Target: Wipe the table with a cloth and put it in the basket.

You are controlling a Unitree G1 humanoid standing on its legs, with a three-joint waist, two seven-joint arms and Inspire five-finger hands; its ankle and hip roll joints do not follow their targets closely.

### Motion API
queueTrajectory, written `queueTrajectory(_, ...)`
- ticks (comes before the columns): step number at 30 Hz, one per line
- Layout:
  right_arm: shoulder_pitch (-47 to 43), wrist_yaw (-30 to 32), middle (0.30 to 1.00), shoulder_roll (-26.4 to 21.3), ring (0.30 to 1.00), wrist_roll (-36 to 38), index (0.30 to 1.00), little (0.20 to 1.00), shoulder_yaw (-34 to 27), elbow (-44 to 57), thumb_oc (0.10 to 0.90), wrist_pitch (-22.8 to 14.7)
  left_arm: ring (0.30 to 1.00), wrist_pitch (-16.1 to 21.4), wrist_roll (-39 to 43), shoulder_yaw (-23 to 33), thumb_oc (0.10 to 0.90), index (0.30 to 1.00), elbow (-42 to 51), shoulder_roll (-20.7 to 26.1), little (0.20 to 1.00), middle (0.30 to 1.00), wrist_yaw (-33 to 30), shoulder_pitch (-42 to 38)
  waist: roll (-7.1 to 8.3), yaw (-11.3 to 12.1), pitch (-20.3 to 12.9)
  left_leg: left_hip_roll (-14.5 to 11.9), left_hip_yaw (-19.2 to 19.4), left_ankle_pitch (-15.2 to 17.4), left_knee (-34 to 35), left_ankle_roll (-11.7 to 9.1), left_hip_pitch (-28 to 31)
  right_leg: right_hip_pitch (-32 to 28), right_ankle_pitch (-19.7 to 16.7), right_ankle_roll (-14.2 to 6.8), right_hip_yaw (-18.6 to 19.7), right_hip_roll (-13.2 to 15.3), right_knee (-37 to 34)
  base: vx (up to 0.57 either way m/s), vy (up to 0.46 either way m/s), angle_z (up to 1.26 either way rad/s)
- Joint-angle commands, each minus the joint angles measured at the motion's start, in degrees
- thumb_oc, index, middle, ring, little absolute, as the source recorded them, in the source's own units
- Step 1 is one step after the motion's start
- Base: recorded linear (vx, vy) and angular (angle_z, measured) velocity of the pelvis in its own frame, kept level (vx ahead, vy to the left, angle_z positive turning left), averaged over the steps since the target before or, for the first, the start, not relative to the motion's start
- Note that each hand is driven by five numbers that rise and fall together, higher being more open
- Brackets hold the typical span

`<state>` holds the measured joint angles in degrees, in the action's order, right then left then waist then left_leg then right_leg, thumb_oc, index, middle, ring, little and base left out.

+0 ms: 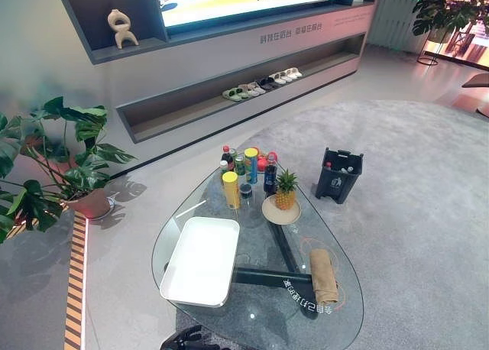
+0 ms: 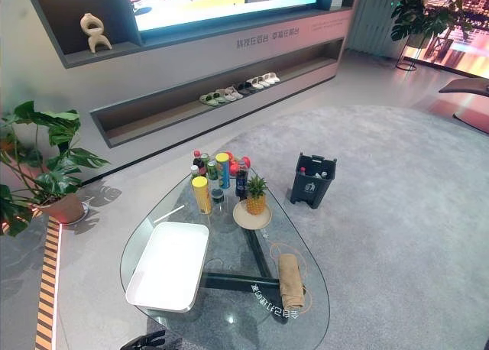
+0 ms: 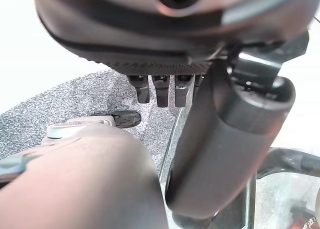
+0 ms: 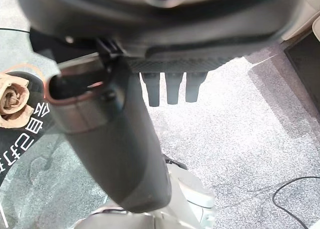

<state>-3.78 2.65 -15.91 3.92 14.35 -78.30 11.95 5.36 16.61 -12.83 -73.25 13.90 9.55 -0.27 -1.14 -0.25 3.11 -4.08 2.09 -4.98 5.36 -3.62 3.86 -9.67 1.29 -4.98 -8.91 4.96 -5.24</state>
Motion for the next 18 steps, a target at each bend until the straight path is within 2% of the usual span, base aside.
queueTrajectory(1,-4.9,1.1,0.900,-0.4,0.900,-0.3,0.900,0.900,0.3,-2.7,0.800,0.4,0.900,1.5,-1.2,0.3,0.800,0.900,-2.8,0.6,0.900,0.900,0.3,-6.8,0.79,1.0,2.5,0.0,1.2,6.1,-0.4,-1.1,2.7,2.7,-1.9,-2.4,0.6,1.7,0.6,0.00,0.000,0.00)
queueTrajectory(18,-4.8,0.8,0.900,-1.0,0.900,-0.6,0.900,0.900,-0.3,-3.3,0.800,-0.4,0.900,1.6,-0.2,1.1,0.800,0.900,-2.7,0.9,0.900,0.900,-0.3,-6.7,0.72,1.1,2.7,-0.1,1.1,6.0,-0.4,-1.2,2.5,2.7,-1.9,-2.5,0.4,1.8,0.4,0.00,0.000,0.00)
